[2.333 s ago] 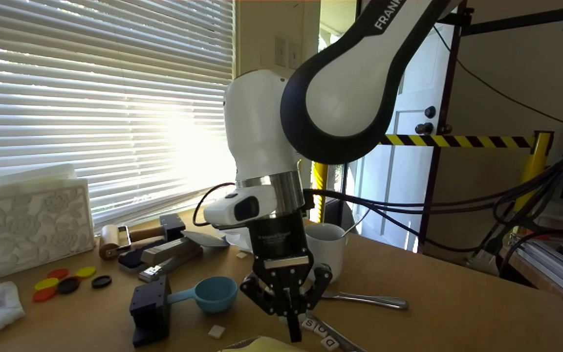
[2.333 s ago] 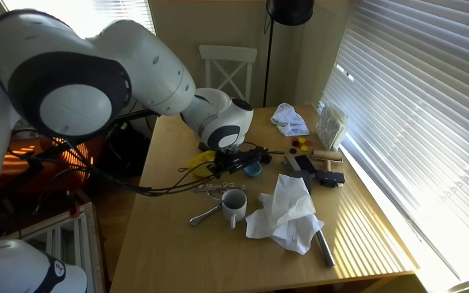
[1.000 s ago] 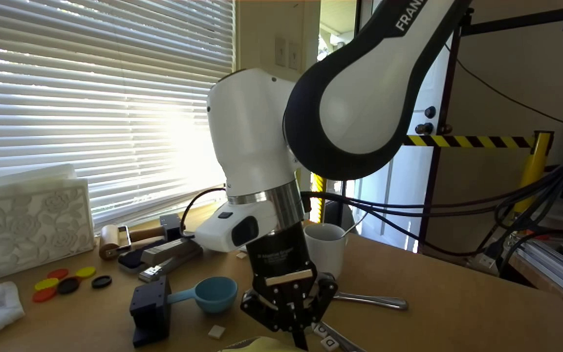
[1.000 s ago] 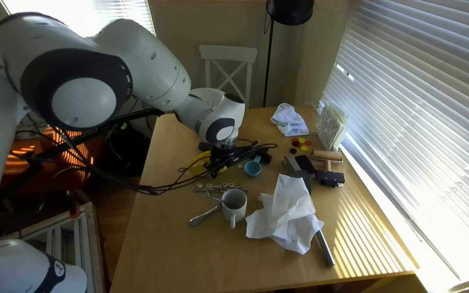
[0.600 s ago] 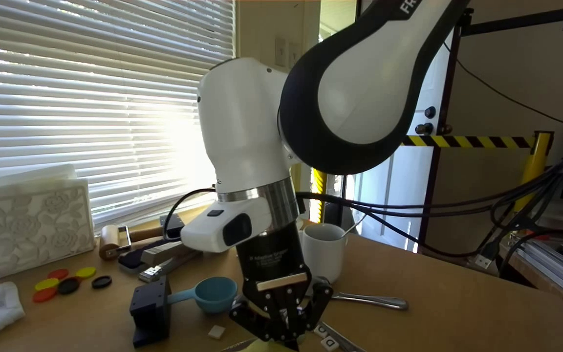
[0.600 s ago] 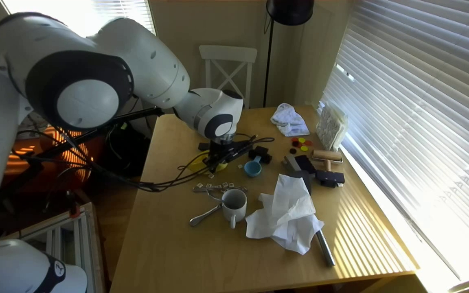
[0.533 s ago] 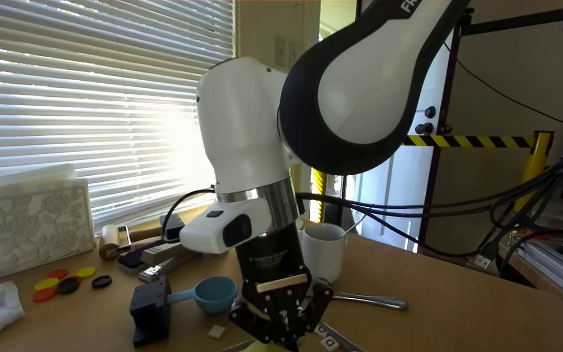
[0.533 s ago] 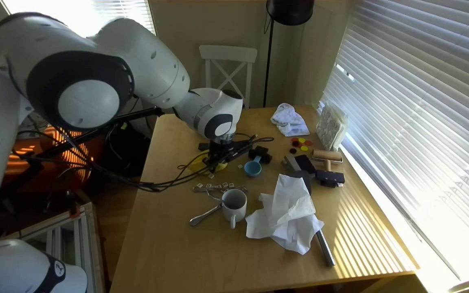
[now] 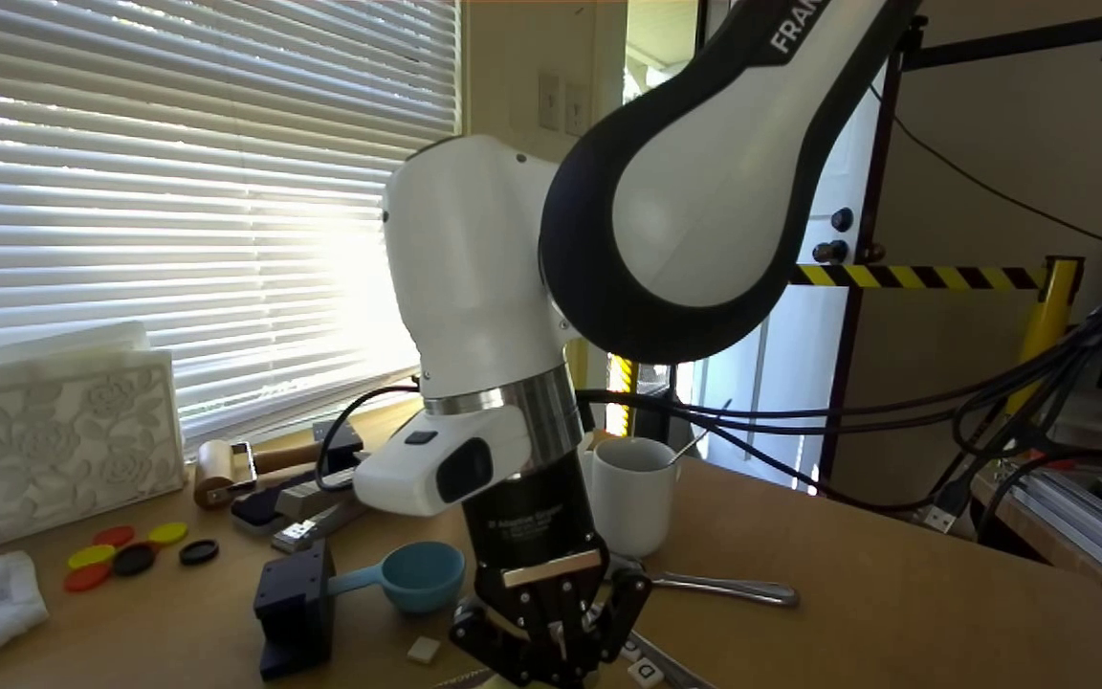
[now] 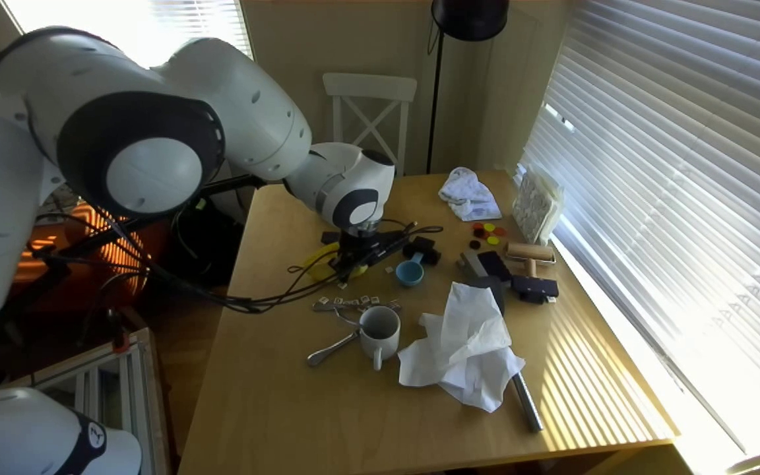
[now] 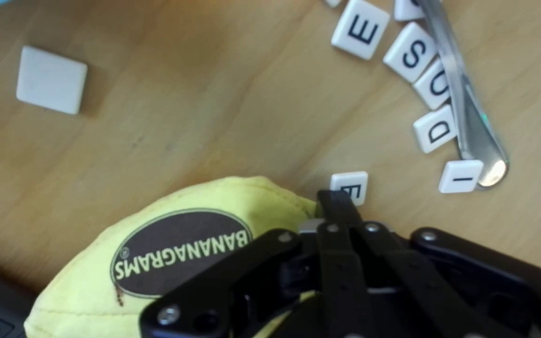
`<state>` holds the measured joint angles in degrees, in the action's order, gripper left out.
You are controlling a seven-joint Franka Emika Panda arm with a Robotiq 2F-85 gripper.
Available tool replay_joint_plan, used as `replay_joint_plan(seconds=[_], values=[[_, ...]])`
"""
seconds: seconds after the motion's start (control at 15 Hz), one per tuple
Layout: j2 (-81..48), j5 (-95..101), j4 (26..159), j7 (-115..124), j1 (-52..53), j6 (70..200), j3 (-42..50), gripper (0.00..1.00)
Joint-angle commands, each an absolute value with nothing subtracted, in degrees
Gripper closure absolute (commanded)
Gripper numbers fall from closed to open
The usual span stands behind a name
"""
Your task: Move the yellow object to the left
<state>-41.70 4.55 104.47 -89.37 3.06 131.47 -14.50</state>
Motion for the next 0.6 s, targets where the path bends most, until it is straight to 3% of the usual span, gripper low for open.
replay_joint_plan(seconds=[0.0, 0.53], values=[[-43.04, 4.71, 102.75, -89.15, 3.31, 129.44, -13.75, 1.0], [-42.22, 5.11, 103.83, -85.88, 3.17, 127.11, -11.23, 1.0]])
